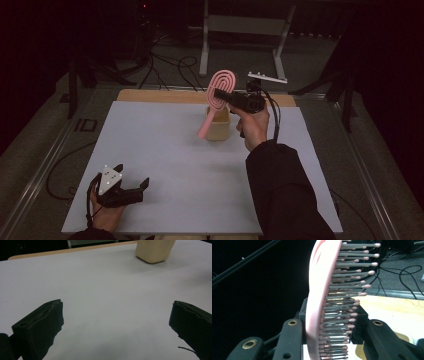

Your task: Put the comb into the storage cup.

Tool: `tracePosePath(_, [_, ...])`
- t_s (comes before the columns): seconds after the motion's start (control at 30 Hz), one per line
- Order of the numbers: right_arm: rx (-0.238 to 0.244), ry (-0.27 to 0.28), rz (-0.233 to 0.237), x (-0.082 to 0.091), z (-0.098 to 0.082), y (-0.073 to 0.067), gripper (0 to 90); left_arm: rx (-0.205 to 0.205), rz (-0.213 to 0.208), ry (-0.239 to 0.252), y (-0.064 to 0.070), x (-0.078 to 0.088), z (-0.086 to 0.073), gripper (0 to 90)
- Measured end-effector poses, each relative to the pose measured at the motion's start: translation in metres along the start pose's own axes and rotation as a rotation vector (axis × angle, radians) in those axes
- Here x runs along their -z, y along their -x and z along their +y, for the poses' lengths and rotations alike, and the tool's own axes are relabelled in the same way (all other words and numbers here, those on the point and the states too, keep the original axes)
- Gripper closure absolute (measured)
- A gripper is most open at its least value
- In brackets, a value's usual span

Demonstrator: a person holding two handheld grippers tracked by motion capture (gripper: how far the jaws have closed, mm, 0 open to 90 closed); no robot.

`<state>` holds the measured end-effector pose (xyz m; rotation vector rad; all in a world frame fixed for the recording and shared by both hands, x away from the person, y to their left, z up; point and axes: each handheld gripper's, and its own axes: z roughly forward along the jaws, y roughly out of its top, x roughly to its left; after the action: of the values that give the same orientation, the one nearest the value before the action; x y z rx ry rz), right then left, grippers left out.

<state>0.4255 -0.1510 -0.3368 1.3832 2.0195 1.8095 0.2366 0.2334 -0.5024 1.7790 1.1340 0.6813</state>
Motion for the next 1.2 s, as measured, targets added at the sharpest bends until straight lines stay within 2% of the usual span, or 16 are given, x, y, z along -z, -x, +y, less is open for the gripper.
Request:
tracePosePath(0.6, [-0.05, 0.037, -0.02, 0.001, 0.005, 0.012, 63.7, 0.0, 0.004, 0.003, 0.001, 0.0, 0.0, 0.1])
tracePosePath(1.2, [-0.059, 0.063, -0.051, 0.0, 0.011, 0.019, 63.6, -0.002, 0.005, 0.005, 0.001, 0.0, 0.0, 0.1])
